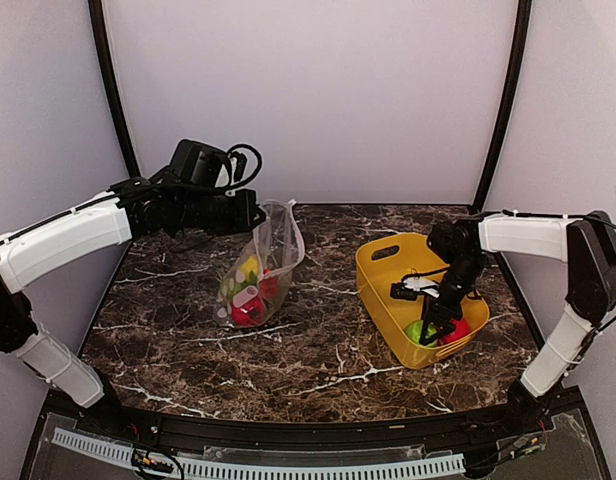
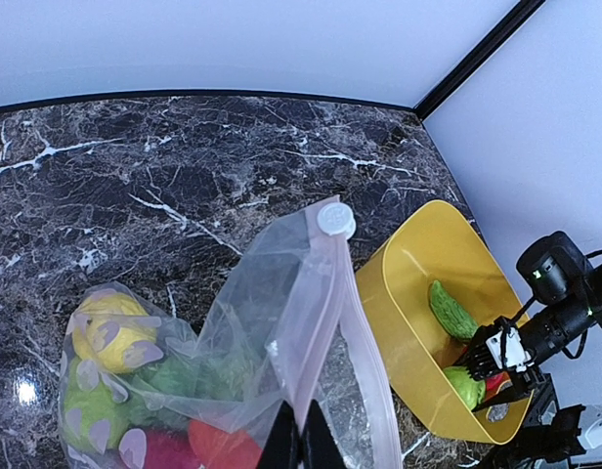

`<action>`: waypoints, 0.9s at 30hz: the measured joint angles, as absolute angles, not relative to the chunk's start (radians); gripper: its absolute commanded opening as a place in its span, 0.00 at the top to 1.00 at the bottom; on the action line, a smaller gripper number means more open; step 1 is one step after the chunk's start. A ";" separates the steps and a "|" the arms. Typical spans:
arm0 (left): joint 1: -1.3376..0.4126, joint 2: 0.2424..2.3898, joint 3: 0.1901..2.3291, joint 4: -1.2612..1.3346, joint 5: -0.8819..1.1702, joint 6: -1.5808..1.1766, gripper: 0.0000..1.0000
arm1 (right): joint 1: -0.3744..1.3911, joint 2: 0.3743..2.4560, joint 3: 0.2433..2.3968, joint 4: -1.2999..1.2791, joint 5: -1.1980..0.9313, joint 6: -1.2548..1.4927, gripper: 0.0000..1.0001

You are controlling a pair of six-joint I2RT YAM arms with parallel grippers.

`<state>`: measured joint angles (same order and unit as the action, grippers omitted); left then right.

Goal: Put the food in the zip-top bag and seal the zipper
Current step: Pick up the fake fruit from the bin, then place the fake fruit in the zipper food storage bag.

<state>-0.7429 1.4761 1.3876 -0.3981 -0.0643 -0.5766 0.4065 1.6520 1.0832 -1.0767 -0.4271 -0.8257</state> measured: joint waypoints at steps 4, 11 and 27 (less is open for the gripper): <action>-0.743 1.471 1.385 -0.398 -0.064 -0.577 0.99 | 0.406 1.642 1.134 -1.086 -0.411 -0.824 0.47; -0.743 1.471 1.385 -0.397 -0.064 -0.577 0.99 | 0.406 1.586 1.275 -1.134 -0.409 -0.807 0.52; -0.742 1.472 1.385 -0.398 -0.042 -0.572 0.99 | 0.587 1.644 1.821 -1.106 -0.607 -0.664 0.50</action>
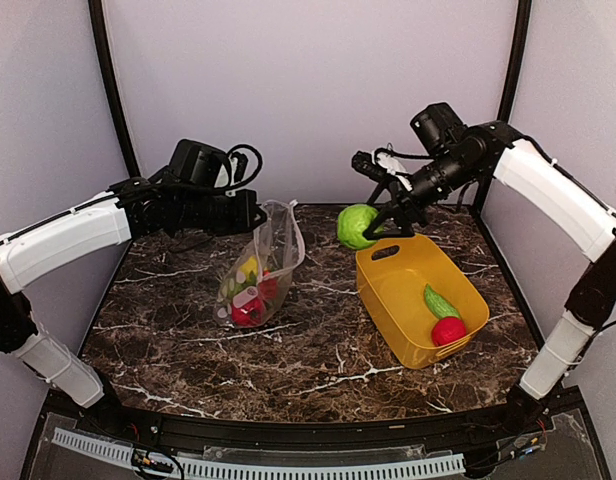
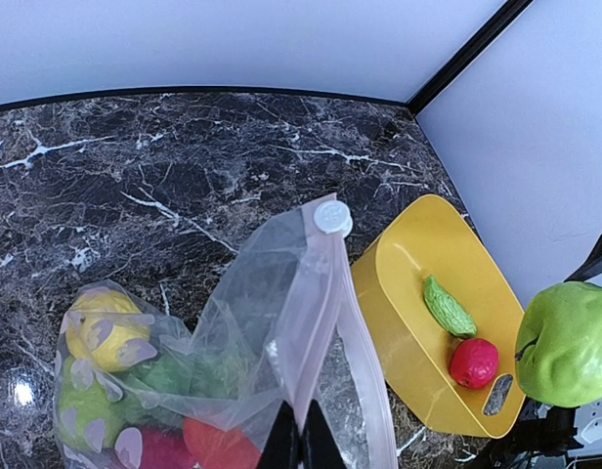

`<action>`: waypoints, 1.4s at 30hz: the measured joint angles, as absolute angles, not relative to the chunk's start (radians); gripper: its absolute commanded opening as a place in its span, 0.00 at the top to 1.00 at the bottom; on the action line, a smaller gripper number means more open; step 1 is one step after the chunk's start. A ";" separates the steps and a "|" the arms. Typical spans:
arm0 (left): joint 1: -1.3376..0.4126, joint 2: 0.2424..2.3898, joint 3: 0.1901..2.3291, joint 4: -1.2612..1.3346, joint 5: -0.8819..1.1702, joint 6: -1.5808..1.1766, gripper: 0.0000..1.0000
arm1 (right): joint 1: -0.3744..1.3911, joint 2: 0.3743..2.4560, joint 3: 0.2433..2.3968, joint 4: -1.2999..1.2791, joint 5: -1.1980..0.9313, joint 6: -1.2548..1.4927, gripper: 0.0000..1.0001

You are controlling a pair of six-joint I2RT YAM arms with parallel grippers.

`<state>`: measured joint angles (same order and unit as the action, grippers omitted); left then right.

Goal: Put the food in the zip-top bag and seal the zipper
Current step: Place the fake fruit in the zipper food storage bag.

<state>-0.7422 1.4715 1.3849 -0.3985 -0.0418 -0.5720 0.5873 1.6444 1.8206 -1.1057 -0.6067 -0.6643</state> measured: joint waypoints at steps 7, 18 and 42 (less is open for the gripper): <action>-0.742 1.472 1.385 -0.400 -0.036 -0.572 0.99 | 0.647 1.721 1.878 -0.958 -0.659 -0.551 0.47; -0.742 1.472 1.423 -0.443 -0.030 -0.550 0.99 | 0.746 1.928 2.074 -0.872 -0.706 -0.469 0.44; -0.741 1.471 1.440 -0.466 -0.033 -0.538 0.99 | 0.823 2.083 2.168 -0.858 -0.500 -0.322 0.02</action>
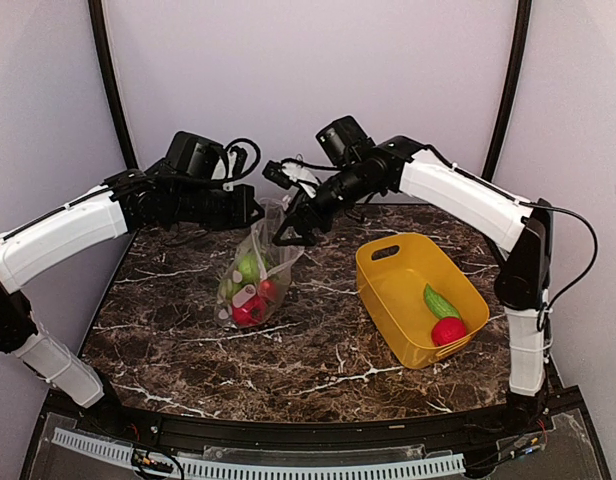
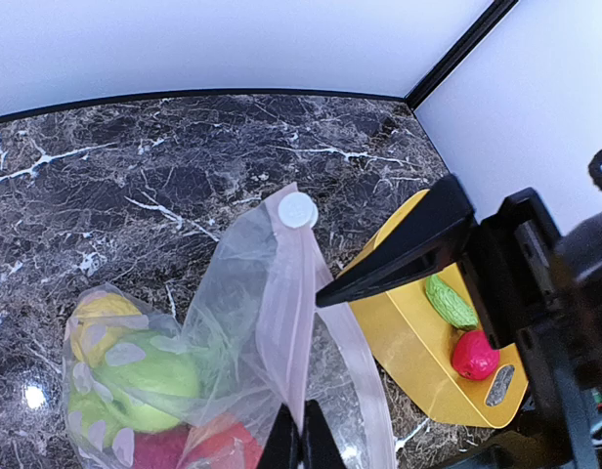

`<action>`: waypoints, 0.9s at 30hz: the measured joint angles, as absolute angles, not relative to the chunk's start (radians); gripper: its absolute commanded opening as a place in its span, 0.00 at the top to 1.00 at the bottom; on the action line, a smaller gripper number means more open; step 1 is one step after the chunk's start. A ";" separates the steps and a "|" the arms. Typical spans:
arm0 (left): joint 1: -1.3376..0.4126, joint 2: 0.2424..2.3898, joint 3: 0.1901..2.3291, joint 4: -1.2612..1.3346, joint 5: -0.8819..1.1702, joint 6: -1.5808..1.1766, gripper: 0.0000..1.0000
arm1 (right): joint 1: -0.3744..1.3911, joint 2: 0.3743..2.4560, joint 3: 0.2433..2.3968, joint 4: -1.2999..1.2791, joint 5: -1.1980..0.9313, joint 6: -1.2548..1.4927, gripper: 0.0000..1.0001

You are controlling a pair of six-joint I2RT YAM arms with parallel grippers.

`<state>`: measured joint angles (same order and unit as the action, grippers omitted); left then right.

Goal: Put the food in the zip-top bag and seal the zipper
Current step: Place the fake fruit in the zipper food storage bag, then pick up the fake fruit from the bin.

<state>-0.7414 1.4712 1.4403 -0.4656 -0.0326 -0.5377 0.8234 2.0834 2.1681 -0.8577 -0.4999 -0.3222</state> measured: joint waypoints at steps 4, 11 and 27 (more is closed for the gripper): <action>-0.741 1.469 1.439 -0.466 -0.046 -0.533 0.99 | 0.823 1.988 2.106 -0.841 -0.444 -0.335 0.01; -0.741 1.452 1.436 -0.466 -0.065 -0.520 0.99 | 0.752 1.639 1.769 -0.727 -0.319 -0.367 0.01; -0.738 1.454 1.423 -0.458 -0.055 -0.516 0.99 | 0.513 1.454 1.337 -0.844 -0.205 -0.559 0.10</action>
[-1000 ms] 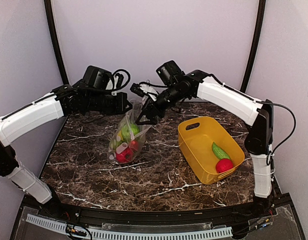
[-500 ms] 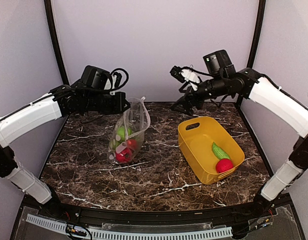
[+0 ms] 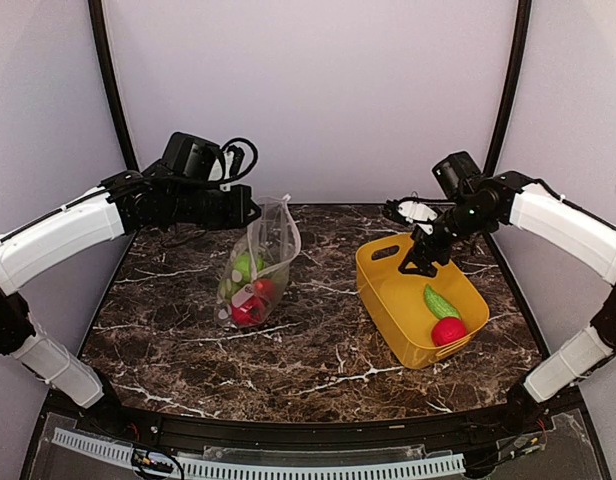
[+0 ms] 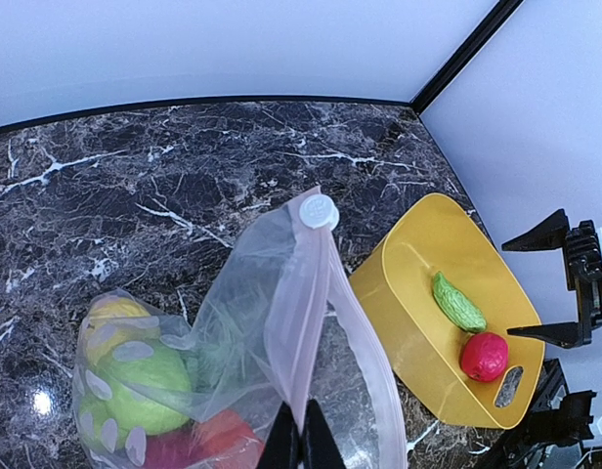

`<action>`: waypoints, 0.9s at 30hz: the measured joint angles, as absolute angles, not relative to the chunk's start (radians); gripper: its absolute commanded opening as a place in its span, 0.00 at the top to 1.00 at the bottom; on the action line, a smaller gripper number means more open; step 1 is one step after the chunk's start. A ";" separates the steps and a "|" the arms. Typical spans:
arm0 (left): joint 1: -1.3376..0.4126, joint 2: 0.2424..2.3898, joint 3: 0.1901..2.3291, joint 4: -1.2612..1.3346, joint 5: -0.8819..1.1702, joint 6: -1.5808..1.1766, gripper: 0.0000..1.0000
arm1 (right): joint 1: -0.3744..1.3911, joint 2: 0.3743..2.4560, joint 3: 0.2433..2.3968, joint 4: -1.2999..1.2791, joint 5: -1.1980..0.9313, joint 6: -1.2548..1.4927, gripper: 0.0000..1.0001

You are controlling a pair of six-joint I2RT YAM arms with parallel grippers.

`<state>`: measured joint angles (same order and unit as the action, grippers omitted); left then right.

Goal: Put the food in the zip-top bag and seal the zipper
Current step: Pick up the fake fruit from the bin.

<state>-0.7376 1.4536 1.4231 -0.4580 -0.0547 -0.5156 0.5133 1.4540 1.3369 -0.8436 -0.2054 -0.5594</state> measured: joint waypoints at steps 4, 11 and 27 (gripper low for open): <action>-0.738 1.455 1.423 -0.458 -0.046 -0.516 0.99 | 0.475 1.450 1.316 -0.915 -0.207 -0.647 0.12; -0.737 1.455 1.423 -0.458 -0.045 -0.515 0.99 | 0.434 1.492 1.232 -1.071 -0.196 -0.756 0.14; -0.737 1.455 1.423 -0.458 -0.041 -0.515 0.99 | 0.427 1.594 1.119 -1.179 -0.112 -0.791 0.13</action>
<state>-0.7368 1.4551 1.4231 -0.4576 -0.0406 -0.5152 0.4271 1.5940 1.1187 -1.1793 -0.1116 -0.7914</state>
